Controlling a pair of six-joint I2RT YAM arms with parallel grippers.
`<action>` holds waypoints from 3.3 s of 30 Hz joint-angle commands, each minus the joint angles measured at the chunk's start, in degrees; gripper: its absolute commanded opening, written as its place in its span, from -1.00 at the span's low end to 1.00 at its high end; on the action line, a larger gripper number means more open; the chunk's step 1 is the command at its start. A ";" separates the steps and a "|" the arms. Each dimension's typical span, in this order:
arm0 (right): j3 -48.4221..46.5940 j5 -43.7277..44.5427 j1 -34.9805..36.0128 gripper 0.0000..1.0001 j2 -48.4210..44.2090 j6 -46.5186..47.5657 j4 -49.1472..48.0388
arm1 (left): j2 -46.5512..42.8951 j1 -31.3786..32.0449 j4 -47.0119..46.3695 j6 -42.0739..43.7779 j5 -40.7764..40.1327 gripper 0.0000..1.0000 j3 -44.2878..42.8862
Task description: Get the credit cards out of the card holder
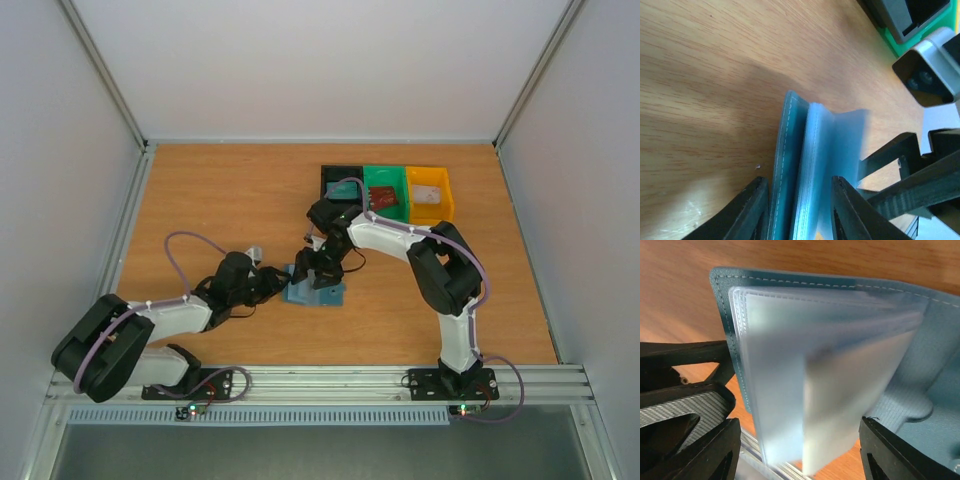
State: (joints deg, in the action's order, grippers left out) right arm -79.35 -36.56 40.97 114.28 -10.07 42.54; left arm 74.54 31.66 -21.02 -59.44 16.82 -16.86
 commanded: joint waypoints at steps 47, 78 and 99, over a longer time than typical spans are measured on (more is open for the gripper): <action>21.01 5.53 -7.23 -0.09 -16.13 -2.91 -7.49 | 13.98 12.88 -7.95 -3.70 -4.18 -0.67 -12.07; 25.13 10.52 -23.55 0.70 -32.29 12.54 11.11 | 17.65 14.74 -8.26 -8.09 -9.44 -0.24 -12.27; 31.18 -5.53 -22.78 -0.97 -24.39 11.97 -4.97 | 17.75 18.70 -11.38 -8.43 -16.60 -0.10 -11.63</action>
State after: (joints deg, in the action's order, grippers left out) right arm -47.29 -40.93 17.74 92.62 0.84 36.75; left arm 93.78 49.80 -28.03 -68.82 4.14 -28.56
